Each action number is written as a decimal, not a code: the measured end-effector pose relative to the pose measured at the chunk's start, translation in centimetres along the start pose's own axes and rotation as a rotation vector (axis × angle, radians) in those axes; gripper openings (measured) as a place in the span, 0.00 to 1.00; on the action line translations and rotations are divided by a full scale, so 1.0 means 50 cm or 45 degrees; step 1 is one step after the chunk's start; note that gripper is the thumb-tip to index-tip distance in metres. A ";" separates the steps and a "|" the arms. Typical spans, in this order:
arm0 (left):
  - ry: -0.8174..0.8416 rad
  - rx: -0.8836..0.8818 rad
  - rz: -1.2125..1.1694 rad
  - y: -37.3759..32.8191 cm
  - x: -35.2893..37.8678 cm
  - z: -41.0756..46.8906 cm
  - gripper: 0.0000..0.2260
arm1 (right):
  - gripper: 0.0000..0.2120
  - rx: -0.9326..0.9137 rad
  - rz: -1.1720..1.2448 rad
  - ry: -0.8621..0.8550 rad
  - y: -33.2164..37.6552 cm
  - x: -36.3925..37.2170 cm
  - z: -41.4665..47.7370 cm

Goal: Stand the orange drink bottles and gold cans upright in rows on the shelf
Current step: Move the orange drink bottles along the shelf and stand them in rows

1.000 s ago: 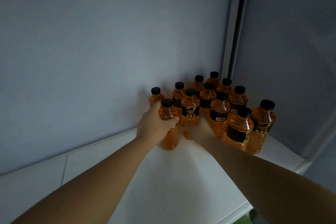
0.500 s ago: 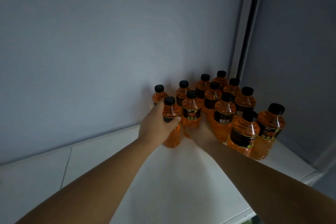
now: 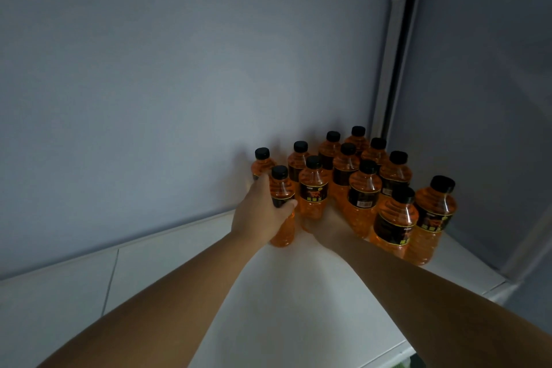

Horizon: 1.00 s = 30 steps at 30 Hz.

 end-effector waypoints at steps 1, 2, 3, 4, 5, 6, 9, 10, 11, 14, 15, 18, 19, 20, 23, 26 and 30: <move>0.014 -0.015 -0.022 0.002 0.000 -0.002 0.25 | 0.16 0.007 -0.015 0.018 -0.005 0.002 -0.001; 0.031 -0.022 -0.046 0.004 0.001 -0.005 0.26 | 0.18 0.042 -0.005 0.043 -0.009 0.003 -0.002; 0.049 -0.023 -0.068 0.008 0.002 -0.009 0.25 | 0.20 0.103 0.027 0.076 -0.014 0.003 -0.003; 0.065 -0.030 -0.076 0.015 0.004 -0.015 0.24 | 0.21 0.168 0.045 0.106 -0.018 0.004 -0.004; 0.083 -0.048 -0.073 0.022 0.007 -0.022 0.24 | 0.21 0.220 0.045 0.129 -0.022 0.005 -0.005; 0.102 -0.074 -0.053 0.032 0.010 -0.030 0.25 | 0.19 0.256 0.013 0.144 -0.026 0.006 -0.005; 0.189 -0.151 0.077 0.064 0.023 -0.047 0.22 | 0.19 0.308 -0.135 0.162 -0.032 0.005 -0.019; 0.228 -0.177 0.124 0.073 0.025 -0.053 0.22 | 0.21 0.318 -0.179 0.160 -0.032 0.004 -0.027; 0.269 -0.190 0.155 0.079 0.027 -0.058 0.21 | 0.22 0.332 -0.221 0.158 -0.035 0.003 -0.035; 0.424 -0.166 0.236 0.091 0.020 -0.075 0.16 | 0.27 0.339 -0.347 0.175 -0.039 0.000 -0.061; 0.485 -0.151 0.288 0.095 0.015 -0.082 0.18 | 0.28 0.321 -0.434 0.193 -0.036 -0.002 -0.071; 0.626 -0.122 0.561 0.109 -0.007 -0.101 0.28 | 0.27 0.217 -0.703 0.253 -0.025 -0.011 -0.096; 0.635 -0.135 0.620 0.113 -0.021 -0.117 0.30 | 0.28 0.186 -0.765 0.287 -0.017 -0.010 -0.109; 0.643 -0.152 0.655 0.117 -0.036 -0.134 0.31 | 0.29 0.174 -0.800 0.320 -0.011 -0.006 -0.122; 0.629 -0.196 0.718 0.123 -0.083 -0.192 0.29 | 0.30 0.144 -0.762 0.393 0.013 0.005 -0.149; 0.555 -0.333 0.741 0.139 -0.155 -0.282 0.28 | 0.32 -0.032 -0.751 0.481 0.068 0.044 -0.184; 0.497 -0.540 0.723 0.173 -0.248 -0.430 0.27 | 0.31 -0.193 -0.684 0.625 0.138 0.144 -0.251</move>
Point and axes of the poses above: each hand's wrist, its own z-axis towards the middle knuckle, its own x-axis out of the palm, y = z × x, the point moved 2 cm from there along z, towards the middle knuckle, and after that the axes turned 1 degree about z, right-handed, at the moved point
